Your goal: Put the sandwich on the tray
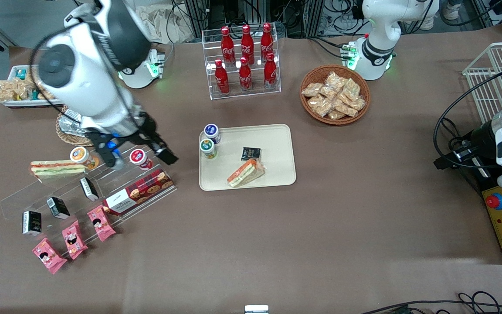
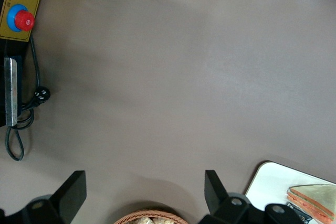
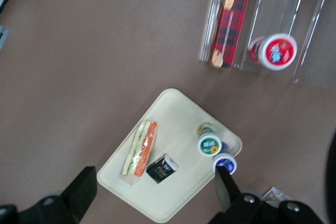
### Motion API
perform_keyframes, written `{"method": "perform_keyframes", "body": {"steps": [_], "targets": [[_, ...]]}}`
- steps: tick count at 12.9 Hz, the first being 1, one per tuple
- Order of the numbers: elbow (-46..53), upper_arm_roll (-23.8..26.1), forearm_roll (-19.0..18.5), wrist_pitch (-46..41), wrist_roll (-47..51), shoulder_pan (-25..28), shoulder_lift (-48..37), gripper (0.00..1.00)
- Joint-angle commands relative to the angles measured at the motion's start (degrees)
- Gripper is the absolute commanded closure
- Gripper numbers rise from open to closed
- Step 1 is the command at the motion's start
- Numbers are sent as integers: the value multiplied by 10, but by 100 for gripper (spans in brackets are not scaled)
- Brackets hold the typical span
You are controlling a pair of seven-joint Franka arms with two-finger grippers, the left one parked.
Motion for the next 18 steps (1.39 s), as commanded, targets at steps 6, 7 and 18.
{"method": "perform_keyframes", "body": {"steps": [6,7,18], "targets": [[-16,5,-71,-72,-207,-65,-50,0],[-15,4,-71,-69,-227,-69,-50,0],[-14,83,-71,-83,-818,-408,-59,0]]}}
